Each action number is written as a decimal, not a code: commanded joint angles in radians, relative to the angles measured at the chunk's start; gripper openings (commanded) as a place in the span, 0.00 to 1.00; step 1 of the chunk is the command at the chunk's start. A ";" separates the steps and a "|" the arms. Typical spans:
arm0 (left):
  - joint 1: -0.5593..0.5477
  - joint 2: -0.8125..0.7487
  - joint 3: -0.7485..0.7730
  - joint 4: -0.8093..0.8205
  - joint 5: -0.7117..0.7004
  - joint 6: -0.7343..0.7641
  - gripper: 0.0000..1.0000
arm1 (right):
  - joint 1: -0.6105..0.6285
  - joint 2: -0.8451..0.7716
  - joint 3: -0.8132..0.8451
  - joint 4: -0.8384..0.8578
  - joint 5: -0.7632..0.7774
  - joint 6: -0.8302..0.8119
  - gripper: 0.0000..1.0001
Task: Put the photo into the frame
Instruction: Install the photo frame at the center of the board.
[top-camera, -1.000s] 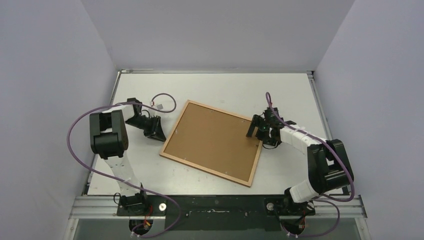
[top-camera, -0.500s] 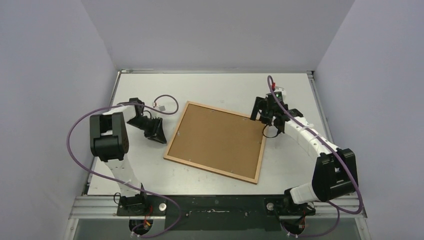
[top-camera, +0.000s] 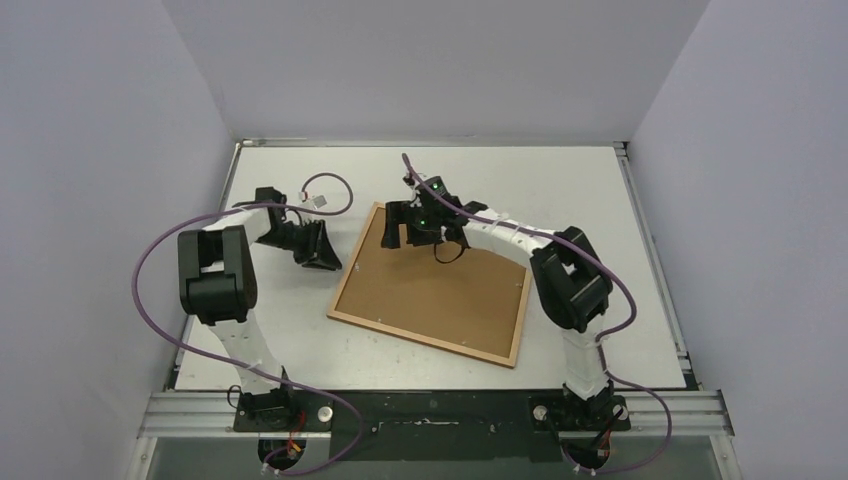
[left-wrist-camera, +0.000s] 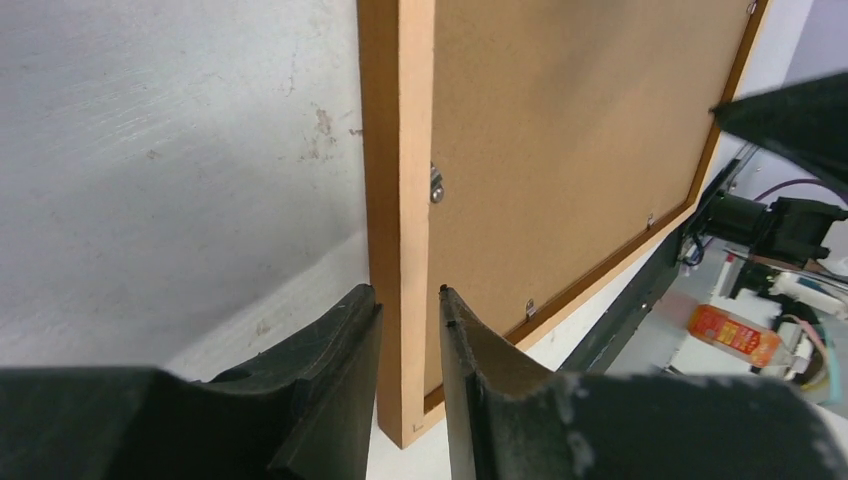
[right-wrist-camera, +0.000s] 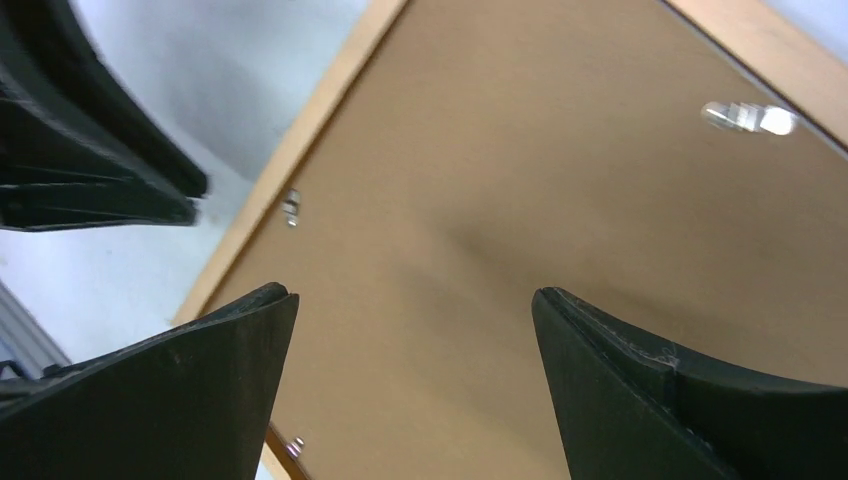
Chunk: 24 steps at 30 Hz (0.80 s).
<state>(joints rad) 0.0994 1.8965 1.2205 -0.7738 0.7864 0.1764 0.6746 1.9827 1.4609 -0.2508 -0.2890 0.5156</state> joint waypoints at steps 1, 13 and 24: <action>-0.001 0.036 -0.021 0.098 0.078 -0.057 0.27 | 0.023 0.058 0.099 0.179 -0.160 0.060 0.92; -0.006 0.075 -0.055 0.129 0.049 -0.065 0.22 | 0.078 0.241 0.216 0.295 -0.378 0.063 0.91; -0.006 0.110 -0.053 0.118 0.041 -0.048 0.19 | 0.113 0.282 0.196 0.300 -0.378 0.036 0.91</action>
<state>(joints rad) 0.0975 1.9793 1.1660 -0.6773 0.8352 0.1116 0.7746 2.2395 1.6325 0.0013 -0.6491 0.5838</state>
